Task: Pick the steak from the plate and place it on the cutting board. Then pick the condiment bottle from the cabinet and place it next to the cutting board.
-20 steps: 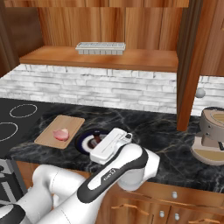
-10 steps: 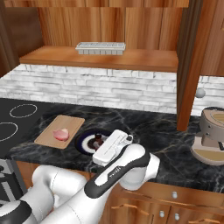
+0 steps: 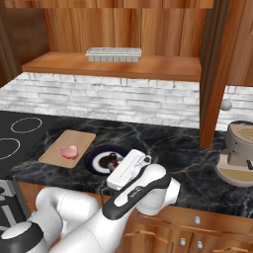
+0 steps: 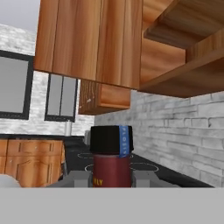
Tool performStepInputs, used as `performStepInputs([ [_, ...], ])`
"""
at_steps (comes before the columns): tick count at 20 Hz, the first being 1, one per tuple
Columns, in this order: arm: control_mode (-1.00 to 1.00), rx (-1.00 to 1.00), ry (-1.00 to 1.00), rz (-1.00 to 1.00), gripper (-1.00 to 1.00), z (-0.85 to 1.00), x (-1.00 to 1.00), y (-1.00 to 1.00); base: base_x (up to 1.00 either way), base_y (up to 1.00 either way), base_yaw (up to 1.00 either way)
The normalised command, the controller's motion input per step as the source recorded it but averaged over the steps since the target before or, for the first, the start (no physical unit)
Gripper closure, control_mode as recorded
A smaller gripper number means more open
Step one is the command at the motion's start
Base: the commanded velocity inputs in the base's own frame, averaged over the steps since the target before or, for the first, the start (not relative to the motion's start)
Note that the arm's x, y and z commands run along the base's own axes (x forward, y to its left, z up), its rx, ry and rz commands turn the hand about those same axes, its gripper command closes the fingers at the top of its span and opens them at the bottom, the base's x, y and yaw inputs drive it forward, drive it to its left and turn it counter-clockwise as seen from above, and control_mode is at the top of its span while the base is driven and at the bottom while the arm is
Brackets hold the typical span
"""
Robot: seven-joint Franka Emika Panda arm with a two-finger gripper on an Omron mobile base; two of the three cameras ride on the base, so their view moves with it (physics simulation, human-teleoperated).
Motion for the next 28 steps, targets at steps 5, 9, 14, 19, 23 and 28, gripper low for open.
performStepInputs([
  [5, -1.00, 0.00, -0.02, 0.00, 1.00, -0.16, 0.09, -0.02, 0.00, 0.00, 0.00],
  [9, -1.00, 0.00, -0.02, 0.00, 1.00, -0.18, 0.08, -0.01, 0.00, 0.00, 0.00],
  [14, -1.00, 0.00, -0.01, 0.00, 1.00, -0.21, 0.09, -0.01, 0.00, 0.00, 0.00],
  [19, -1.00, 0.00, -0.01, -0.01, 1.00, -0.24, 0.15, -0.07, 0.00, 0.00, 0.00],
  [23, -1.00, 0.00, 0.00, 0.00, 1.00, -0.20, 0.10, -0.06, 0.00, 0.00, 0.00],
  [28, -1.00, 0.00, 0.00, 0.00, 1.00, -0.18, 0.07, -0.06, 0.00, 0.00, 0.00],
])
